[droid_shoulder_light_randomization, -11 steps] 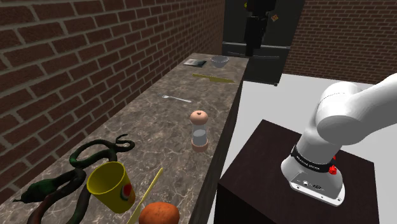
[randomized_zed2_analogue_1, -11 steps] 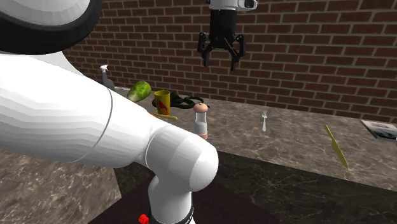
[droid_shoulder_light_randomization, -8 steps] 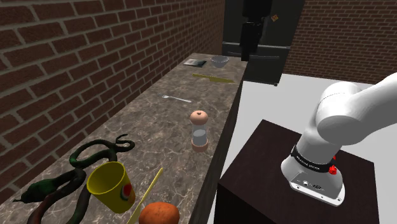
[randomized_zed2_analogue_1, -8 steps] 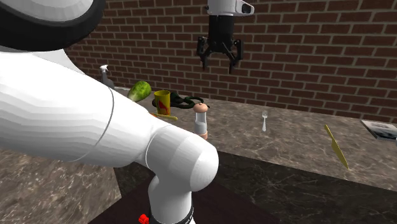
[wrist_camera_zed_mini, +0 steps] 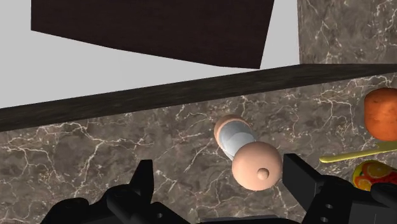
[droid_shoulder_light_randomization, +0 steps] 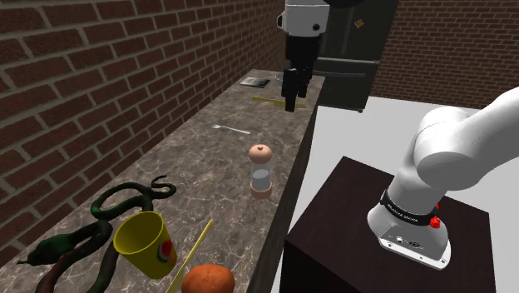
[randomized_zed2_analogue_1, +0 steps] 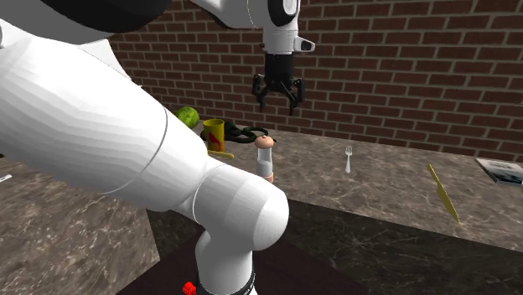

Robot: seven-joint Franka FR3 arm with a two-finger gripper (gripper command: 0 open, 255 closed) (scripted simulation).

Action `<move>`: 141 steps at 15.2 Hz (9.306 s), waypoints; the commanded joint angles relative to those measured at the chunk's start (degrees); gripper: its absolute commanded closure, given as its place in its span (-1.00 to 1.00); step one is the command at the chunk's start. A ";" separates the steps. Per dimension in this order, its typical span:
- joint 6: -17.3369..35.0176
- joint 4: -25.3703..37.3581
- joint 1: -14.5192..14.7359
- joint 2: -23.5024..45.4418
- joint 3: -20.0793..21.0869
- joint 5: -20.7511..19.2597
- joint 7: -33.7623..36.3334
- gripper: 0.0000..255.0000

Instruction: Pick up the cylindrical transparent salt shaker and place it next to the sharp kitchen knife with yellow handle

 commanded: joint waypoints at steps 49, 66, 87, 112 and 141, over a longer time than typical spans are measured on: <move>18.73 2.31 1.60 17.31 9.05 0.59 5.91 1.00; 5.29 13.81 1.25 15.35 7.65 0.01 5.92 1.00; -8.95 30.55 0.15 18.00 6.01 -1.43 5.36 1.00; 3.51 39.17 -11.31 40.39 -11.41 -5.40 -23.13 1.00; 14.63 49.60 -17.91 62.50 -15.30 -2.34 -34.74 1.00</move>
